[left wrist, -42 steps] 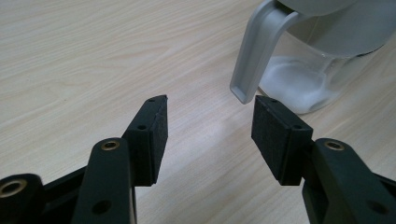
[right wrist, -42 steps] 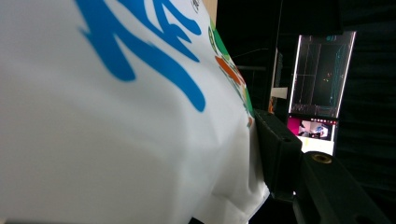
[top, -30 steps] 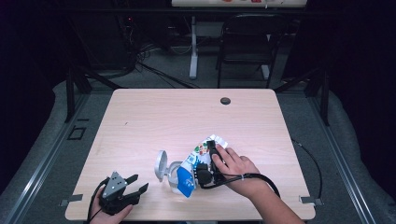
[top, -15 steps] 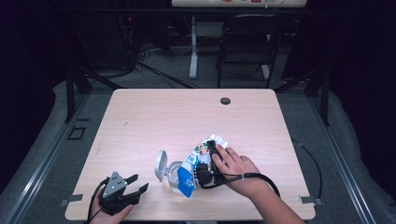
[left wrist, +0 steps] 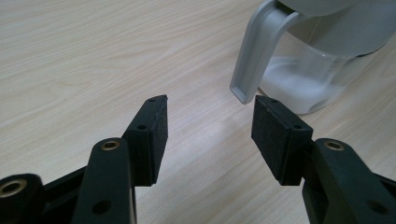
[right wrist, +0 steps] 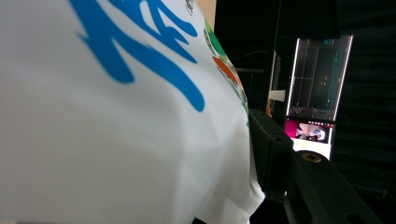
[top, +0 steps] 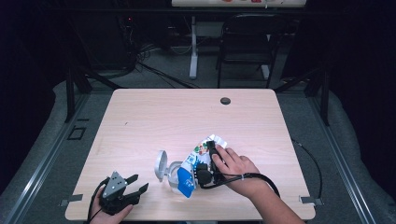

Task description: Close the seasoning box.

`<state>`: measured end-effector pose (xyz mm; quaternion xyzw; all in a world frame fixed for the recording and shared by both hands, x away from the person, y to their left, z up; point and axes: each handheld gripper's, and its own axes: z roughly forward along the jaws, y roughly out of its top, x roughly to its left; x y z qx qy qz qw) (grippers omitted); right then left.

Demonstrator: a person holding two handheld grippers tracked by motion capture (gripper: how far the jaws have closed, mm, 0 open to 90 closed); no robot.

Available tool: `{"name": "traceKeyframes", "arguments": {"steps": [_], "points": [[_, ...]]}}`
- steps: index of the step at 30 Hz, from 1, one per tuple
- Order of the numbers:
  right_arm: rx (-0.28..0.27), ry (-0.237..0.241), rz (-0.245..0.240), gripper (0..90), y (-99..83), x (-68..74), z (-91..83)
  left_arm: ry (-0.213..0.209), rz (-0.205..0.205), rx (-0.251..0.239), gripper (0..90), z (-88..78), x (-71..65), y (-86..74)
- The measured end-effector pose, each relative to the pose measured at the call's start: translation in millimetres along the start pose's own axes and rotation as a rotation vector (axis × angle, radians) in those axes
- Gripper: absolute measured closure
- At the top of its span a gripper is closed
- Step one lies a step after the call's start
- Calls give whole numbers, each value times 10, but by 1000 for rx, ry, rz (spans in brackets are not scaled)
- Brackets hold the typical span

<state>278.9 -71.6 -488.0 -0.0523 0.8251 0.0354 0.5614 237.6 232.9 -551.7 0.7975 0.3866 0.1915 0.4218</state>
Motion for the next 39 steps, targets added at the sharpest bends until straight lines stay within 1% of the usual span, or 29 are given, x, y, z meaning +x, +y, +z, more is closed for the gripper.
{"name": "traceKeyframes", "arguments": {"steps": [3,5,11,13,15,18,19,27,31,32,34,35,39], "points": [[-9,-3,-3,608,-3,2,3,-1,1,0,467,1,-1,0],[-8,3,9,611,-6,13,5,-1,1,0,467,1,0,0],[-9,4,9,616,-7,13,5,1,-1,-1,467,-1,-3,0],[-11,3,11,618,-7,15,6,3,-3,-9,467,6,-5,-3],[-9,3,10,619,-6,14,5,0,0,0,467,0,-3,0],[-12,1,10,621,-9,16,8,2,-2,-5,467,5,-5,-2],[-14,1,12,621,-11,18,10,-1,2,1,467,1,-1,0],[-13,0,10,625,-13,16,8,0,3,1,467,1,0,0],[-14,-3,8,627,-12,13,5,4,-1,-7,467,5,-4,-2],[-15,-4,7,627,-12,13,6,1,0,-1,467,0,-2,0],[-15,-5,7,627,-11,13,4,4,-2,-9,467,5,-4,-3],[-15,-6,6,628,-11,13,4,2,-2,-1,467,0,-2,0],[-15,-7,4,630,-9,11,2,1,1,-1,467,0,-2,0]]}}
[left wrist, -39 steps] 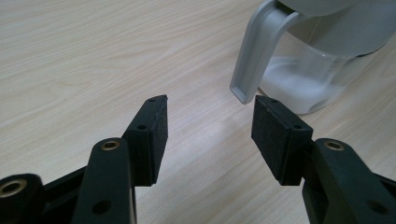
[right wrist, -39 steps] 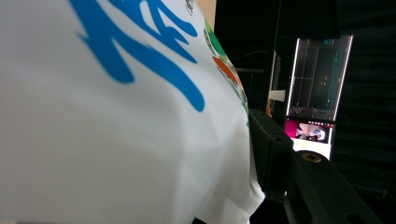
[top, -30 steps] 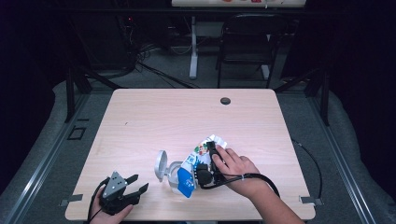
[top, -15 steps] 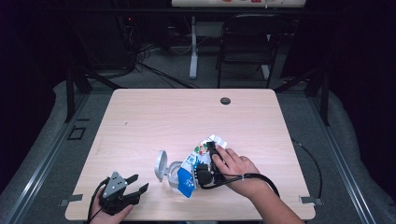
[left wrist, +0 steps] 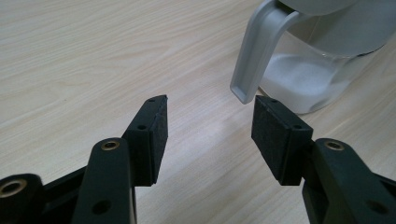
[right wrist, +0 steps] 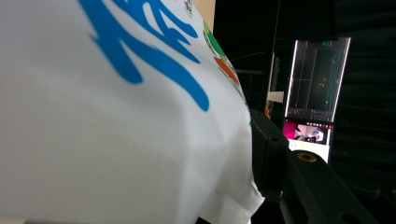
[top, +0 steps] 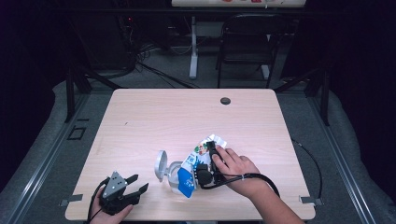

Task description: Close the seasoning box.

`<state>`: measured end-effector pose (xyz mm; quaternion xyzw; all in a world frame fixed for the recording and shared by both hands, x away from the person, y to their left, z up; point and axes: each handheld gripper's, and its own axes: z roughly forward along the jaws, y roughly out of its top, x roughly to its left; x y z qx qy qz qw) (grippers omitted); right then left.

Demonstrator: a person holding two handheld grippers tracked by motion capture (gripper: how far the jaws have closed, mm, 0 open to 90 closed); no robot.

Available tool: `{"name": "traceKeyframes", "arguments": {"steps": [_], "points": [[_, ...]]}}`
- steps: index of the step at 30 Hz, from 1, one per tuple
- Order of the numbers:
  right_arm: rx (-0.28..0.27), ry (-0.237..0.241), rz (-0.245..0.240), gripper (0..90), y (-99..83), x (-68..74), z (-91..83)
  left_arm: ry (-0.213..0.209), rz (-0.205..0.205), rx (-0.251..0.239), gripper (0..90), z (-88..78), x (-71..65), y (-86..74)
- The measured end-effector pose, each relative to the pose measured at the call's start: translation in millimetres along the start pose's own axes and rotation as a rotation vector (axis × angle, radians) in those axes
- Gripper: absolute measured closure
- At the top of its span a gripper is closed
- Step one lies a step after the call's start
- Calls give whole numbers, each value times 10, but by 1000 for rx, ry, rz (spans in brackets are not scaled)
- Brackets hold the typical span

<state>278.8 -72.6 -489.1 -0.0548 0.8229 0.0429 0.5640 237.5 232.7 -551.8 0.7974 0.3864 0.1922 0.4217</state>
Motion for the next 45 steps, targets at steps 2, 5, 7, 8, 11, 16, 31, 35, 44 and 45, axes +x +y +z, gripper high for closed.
{"name": "traceKeyframes", "arguments": {"steps": [2,5,7,8,11,16,31,35,44,45], "points": [[6,-2,-15,630,6,-9,-6,0,0,0,467,0,1,0],[-5,-8,-13,632,5,-6,-1,0,1,0,467,0,2,0],[-5,-11,-18,634,8,-3,-3,1,-2,0,467,-1,0,0],[-4,-11,-19,635,10,-3,-4,1,-3,0,467,-2,1,0],[-5,-12,-19,638,13,0,-7,2,-2,-4,467,0,0,-1],[8,-9,-31,647,26,-11,-21,1,-1,-1,467,-2,0,1],[-8,-10,-29,681,26,-2,-17,-1,-1,3,467,2,3,-1],[4,-11,-43,683,30,-10,-28,-2,3,4,467,4,6,-1],[-8,-12,-40,688,28,-12,-24,-2,2,4,467,4,5,-1],[-4,-9,-37,689,29,-11,-26,-2,2,4,467,4,5,-1]]}}
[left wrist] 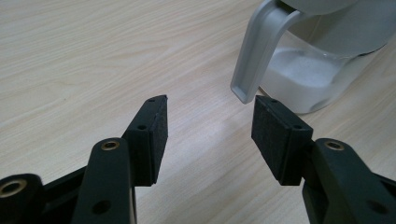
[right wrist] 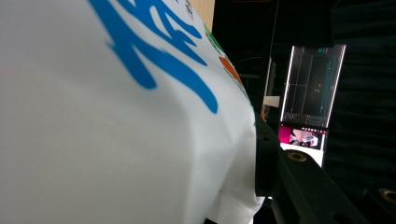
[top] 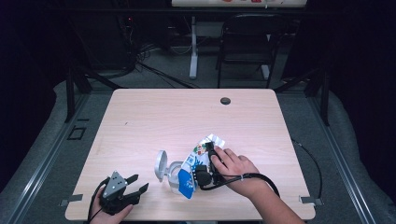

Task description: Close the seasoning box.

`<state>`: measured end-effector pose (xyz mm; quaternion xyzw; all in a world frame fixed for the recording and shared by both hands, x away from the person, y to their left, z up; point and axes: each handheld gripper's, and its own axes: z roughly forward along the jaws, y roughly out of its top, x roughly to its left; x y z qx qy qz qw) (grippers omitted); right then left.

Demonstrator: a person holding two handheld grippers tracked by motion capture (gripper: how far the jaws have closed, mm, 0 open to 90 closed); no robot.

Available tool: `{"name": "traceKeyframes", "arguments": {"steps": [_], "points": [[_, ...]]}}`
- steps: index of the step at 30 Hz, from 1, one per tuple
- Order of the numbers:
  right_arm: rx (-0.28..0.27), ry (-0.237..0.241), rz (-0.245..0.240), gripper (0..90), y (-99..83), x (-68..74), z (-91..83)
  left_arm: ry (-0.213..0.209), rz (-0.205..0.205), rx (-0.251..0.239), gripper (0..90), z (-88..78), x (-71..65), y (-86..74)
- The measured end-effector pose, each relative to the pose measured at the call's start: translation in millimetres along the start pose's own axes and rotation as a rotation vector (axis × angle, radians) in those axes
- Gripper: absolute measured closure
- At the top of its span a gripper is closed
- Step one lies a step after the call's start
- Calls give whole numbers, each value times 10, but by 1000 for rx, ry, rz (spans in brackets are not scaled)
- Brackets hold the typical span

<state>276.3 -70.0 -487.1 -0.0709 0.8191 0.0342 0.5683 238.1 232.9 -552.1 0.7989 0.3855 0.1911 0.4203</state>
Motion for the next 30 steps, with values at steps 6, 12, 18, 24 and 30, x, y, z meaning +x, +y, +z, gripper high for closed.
{"name": "traceKeyframes", "arguments": {"steps": [6,12,18,24,30], "points": [[-8,-1,9,690,-2,-4,2,2,-1,-2,467,-2,0,0],[-8,-3,5,691,7,-4,-3,1,1,-2,467,-2,-2,1],[-2,-4,-3,693,11,-9,-10,2,-1,-2,467,-3,0,1],[-6,-2,-2,695,10,-4,-9,3,-1,-3,467,-3,-1,1],[-15,-6,-2,696,7,2,-11,3,-2,-3,467,-5,-2,1]]}}
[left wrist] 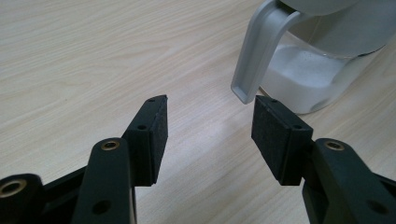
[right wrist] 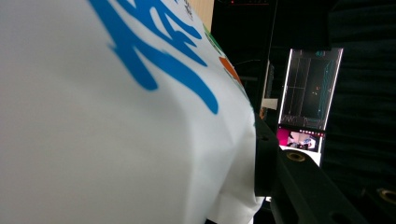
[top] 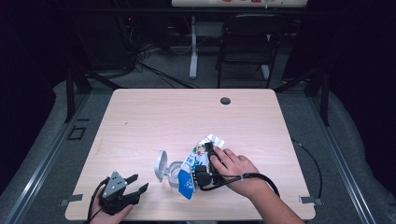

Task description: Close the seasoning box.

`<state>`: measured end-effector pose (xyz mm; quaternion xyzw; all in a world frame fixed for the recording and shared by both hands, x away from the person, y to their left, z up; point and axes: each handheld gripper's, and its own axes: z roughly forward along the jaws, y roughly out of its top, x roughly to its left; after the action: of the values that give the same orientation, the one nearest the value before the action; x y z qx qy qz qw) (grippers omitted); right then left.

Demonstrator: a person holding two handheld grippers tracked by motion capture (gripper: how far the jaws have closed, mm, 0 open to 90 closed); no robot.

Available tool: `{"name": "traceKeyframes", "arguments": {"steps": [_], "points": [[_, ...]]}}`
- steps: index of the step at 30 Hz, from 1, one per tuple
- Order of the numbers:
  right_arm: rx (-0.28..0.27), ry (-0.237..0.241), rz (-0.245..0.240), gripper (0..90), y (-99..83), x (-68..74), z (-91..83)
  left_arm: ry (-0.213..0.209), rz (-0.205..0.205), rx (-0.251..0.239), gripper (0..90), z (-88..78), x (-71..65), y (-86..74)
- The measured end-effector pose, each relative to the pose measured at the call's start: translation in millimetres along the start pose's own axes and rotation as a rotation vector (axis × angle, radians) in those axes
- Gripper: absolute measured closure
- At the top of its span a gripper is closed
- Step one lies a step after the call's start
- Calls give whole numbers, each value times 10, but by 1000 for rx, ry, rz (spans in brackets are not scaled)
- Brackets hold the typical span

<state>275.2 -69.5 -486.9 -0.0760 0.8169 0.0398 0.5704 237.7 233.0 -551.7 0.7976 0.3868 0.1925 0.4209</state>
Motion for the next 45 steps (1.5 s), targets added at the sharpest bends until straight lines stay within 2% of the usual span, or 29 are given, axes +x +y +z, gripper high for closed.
{"name": "traceKeyframes", "arguments": {"steps": [13,24,29,45], "points": [[2,-3,-4,703,0,-10,-3,1,6,0,467,-1,4,2],[5,-9,-30,708,13,-11,-18,1,2,-2,467,-1,0,3],[-11,-10,-20,713,16,-13,-11,0,4,-1,466,0,2,2],[1,-13,-37,721,15,-28,-31,0,6,3,466,1,-2,5]]}}
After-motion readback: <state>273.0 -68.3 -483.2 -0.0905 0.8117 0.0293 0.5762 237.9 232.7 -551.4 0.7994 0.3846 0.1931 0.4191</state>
